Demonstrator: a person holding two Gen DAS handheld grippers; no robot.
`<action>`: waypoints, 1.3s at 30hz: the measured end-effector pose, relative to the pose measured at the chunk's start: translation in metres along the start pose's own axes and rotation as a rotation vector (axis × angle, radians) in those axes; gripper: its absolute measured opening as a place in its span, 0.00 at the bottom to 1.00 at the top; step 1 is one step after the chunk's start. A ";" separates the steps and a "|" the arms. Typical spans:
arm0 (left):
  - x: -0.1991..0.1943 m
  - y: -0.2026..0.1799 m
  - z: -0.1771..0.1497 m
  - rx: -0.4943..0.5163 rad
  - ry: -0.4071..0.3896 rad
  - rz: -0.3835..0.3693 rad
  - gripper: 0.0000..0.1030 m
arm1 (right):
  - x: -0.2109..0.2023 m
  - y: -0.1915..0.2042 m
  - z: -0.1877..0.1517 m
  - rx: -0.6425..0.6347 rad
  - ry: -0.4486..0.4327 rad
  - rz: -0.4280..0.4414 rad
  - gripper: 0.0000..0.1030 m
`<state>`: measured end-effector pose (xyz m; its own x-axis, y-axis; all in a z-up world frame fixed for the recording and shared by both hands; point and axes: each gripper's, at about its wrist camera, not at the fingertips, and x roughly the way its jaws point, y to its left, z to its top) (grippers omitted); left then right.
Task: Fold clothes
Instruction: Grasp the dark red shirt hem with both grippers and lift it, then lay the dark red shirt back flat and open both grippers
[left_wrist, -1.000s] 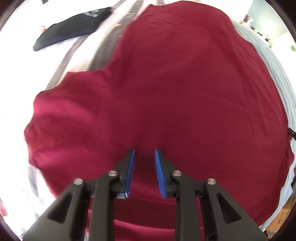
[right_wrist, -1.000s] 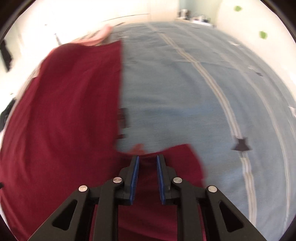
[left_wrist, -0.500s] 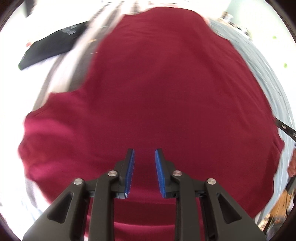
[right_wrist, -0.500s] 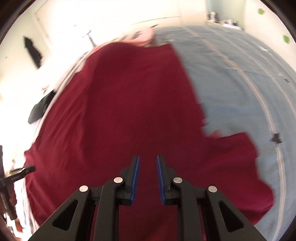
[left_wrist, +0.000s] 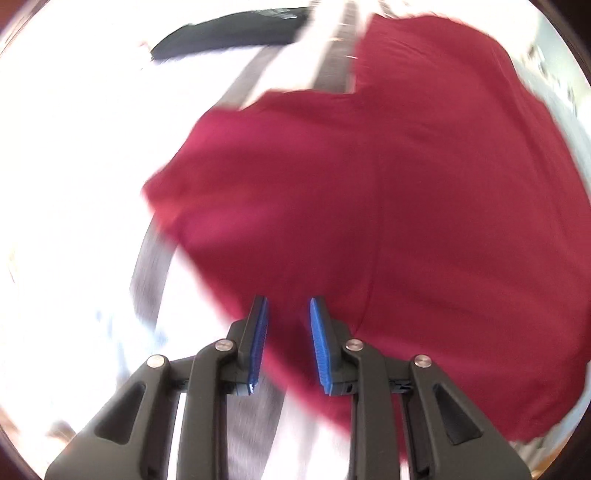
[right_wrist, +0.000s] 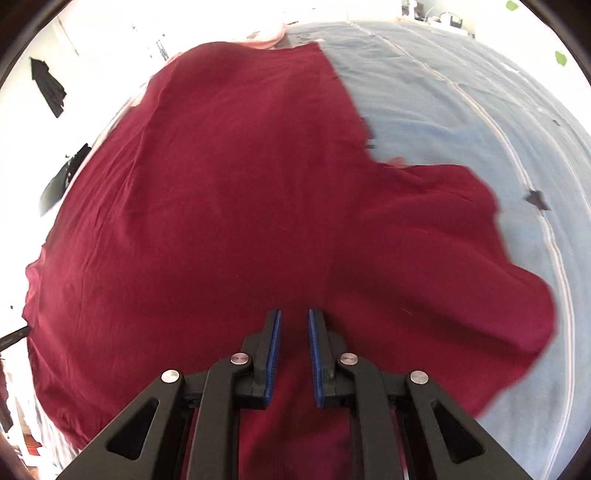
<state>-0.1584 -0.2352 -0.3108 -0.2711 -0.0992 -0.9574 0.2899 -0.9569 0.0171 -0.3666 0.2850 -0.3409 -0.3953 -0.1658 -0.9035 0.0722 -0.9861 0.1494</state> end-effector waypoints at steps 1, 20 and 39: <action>-0.004 0.004 -0.008 -0.016 0.004 -0.024 0.25 | -0.007 0.000 -0.004 -0.006 -0.001 -0.004 0.18; -0.001 -0.011 -0.080 0.016 0.029 -0.386 0.39 | -0.061 0.062 -0.156 0.174 0.060 0.095 0.28; -0.015 -0.018 -0.096 -0.009 0.011 -0.427 0.01 | -0.050 0.076 -0.156 0.287 0.068 0.176 0.03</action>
<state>-0.0718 -0.1902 -0.3241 -0.3586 0.3088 -0.8809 0.1618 -0.9088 -0.3845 -0.1985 0.2191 -0.3468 -0.3370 -0.3428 -0.8769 -0.1305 -0.9054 0.4041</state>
